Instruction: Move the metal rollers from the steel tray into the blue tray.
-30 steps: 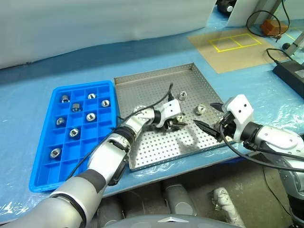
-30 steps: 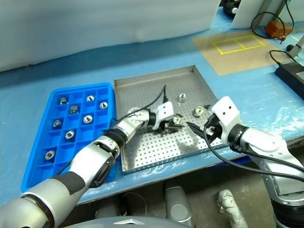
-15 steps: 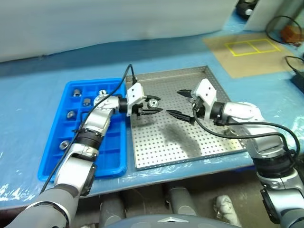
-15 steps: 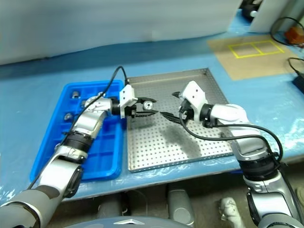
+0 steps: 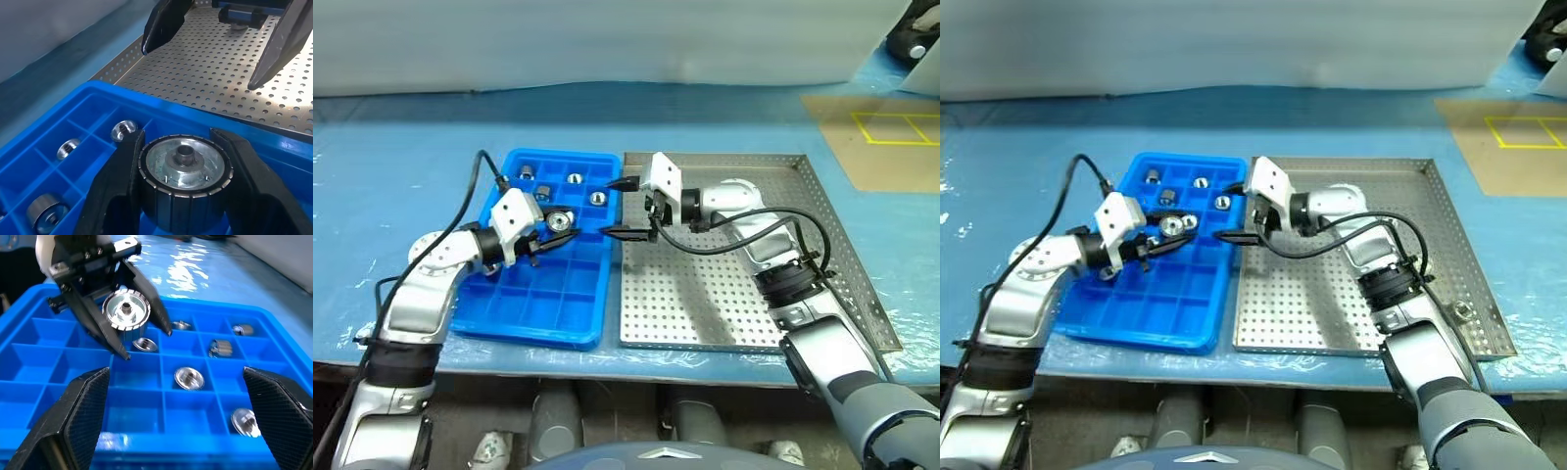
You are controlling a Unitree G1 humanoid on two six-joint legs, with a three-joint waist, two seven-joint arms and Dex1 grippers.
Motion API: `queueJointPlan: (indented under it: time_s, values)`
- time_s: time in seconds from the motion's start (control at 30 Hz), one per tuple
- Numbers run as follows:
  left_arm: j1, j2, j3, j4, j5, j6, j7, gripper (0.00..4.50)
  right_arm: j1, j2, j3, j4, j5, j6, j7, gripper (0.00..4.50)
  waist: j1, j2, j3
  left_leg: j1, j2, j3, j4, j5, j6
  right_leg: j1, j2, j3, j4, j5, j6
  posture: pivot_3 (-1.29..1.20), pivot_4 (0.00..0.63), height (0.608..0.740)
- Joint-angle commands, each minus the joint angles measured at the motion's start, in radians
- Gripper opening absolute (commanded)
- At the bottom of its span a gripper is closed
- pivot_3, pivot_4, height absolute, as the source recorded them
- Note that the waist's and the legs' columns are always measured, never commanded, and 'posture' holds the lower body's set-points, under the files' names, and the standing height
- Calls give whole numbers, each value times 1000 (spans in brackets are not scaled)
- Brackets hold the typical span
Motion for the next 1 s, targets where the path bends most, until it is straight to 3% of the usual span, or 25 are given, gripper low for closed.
queueJointPlan:
  time_s: [0.03,0.27,0.43,0.6,0.77,0.9,1.0]
  values:
    - [52,20,57,-125,-39,28,52,1740,-40,34,0,45,-11,-64,37,4500,7,0,0,0,0,0,0,0,0,0,0,0,0,0,0,189,150,740]
    - [145,8,-3,-194,-9,10,111,1740,-47,75,-8,95,-29,-100,59,4500,14,0,0,0,1,0,0,1,-2,-1,1,0,3,0,0,193,150,740]
    - [44,-51,-99,-50,107,-124,184,1740,-30,78,-15,83,-34,-95,51,4500,17,0,0,0,2,0,0,3,-4,-1,1,0,5,0,0,164,150,740]
    - [-40,-89,-117,16,89,-141,196,1740,-18,63,-28,61,-35,-80,38,4500,12,0,0,0,3,-1,0,4,-7,-3,3,0,8,0,0,123,150,740]
    - [48,13,-19,-52,-48,-52,96,1740,13,32,-43,15,-34,-54,14,4500,-1,0,0,1,6,0,-1,7,-12,-5,7,1,8,-1,-2,81,150,740]
    - [198,144,152,-125,-166,65,36,1740,36,21,-51,-13,-29,-31,4,4500,-3,-1,0,1,12,-1,-3,9,-16,-7,14,1,10,-4,-6,90,150,740]
    - [295,190,271,-181,-244,132,27,1740,35,28,-49,-13,-27,-26,9,4500,5,-1,0,3,13,-1,-7,10,-17,-7,15,0,12,-5,-8,128,150,740]
